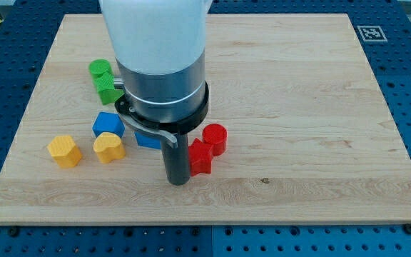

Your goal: Move red blocks towards top of the board

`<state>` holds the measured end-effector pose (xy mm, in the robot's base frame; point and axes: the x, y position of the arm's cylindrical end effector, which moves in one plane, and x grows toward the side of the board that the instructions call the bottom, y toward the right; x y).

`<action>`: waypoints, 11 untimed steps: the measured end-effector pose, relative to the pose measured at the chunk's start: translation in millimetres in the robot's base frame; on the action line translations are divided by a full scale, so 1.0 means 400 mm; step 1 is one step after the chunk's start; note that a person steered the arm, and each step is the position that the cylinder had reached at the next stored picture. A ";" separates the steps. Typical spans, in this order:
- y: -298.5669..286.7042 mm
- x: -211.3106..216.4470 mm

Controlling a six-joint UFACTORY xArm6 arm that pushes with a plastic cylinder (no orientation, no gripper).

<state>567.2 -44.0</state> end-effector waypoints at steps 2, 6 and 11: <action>0.002 -0.015; 0.110 -0.099; 0.137 -0.163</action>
